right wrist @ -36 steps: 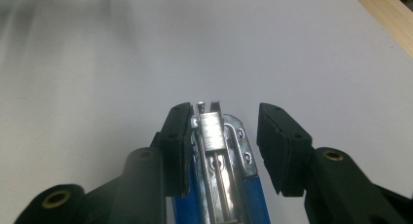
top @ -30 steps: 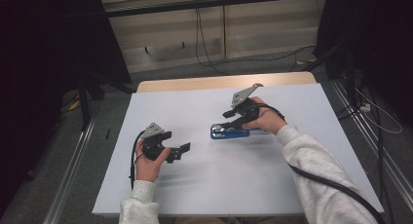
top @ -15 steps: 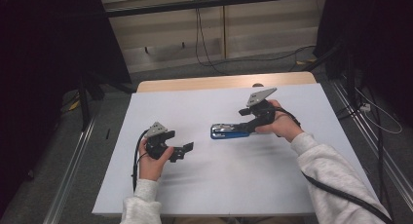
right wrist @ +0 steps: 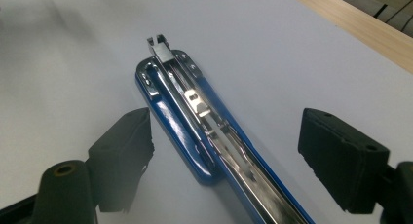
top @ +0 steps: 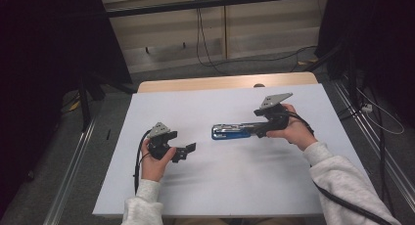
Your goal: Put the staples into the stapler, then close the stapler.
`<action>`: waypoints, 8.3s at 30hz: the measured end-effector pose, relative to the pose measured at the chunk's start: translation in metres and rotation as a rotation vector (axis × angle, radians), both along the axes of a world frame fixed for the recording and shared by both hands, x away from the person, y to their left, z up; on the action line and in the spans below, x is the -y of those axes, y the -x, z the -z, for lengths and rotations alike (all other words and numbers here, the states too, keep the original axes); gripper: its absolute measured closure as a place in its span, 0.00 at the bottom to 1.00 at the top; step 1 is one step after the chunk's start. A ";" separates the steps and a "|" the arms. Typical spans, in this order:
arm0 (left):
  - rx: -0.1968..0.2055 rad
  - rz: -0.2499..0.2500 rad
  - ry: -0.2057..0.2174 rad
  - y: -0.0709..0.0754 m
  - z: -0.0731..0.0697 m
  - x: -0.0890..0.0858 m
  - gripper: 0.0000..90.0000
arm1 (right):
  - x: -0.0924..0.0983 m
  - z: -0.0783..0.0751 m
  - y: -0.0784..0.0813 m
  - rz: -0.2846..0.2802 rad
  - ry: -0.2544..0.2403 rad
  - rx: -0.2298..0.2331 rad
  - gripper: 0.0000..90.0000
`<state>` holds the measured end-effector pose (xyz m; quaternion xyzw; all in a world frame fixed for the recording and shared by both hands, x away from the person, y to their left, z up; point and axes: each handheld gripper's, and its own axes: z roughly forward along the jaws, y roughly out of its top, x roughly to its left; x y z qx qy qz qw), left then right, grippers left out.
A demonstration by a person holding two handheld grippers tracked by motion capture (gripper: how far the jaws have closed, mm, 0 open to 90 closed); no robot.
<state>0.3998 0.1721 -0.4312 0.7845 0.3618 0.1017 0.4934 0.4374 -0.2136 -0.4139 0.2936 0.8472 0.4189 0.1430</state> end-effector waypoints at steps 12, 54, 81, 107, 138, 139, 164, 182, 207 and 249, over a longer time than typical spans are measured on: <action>-0.002 0.017 -0.004 -0.003 0.001 0.007 0.05 | 0.026 0.006 0.020 0.106 -0.022 0.023 0.19; 0.032 0.003 -0.097 -0.011 0.009 0.046 0.74 | 0.069 0.039 0.052 0.327 0.034 0.027 0.90; -0.007 0.031 -0.147 -0.031 0.028 0.075 1.00 | 0.066 0.044 0.042 0.336 0.050 0.004 1.00; 0.000 0.039 -0.161 -0.035 0.030 0.087 1.00 | 0.060 0.049 0.032 0.296 0.088 -0.011 1.00; 0.030 0.042 -0.126 -0.034 0.028 0.092 1.00 | 0.057 0.047 0.030 0.288 0.070 -0.010 1.00; 0.022 0.038 -0.114 -0.034 0.028 0.092 1.00 | 0.057 0.047 0.030 0.288 0.071 -0.010 1.00; 0.028 0.040 -0.137 -0.032 0.028 0.092 1.00 | 0.038 0.028 0.027 0.250 0.060 0.024 1.00; 0.024 0.045 -0.054 -0.015 0.012 0.071 0.60 | 0.041 0.033 0.048 0.240 -0.067 0.003 0.75; 0.029 0.023 0.002 0.018 -0.004 0.030 0.12 | 0.060 0.033 0.111 0.302 -0.174 -0.004 0.24; 0.031 -0.036 0.000 0.060 -0.002 -0.042 0.09 | 0.085 0.037 0.156 0.302 -0.163 -0.001 0.15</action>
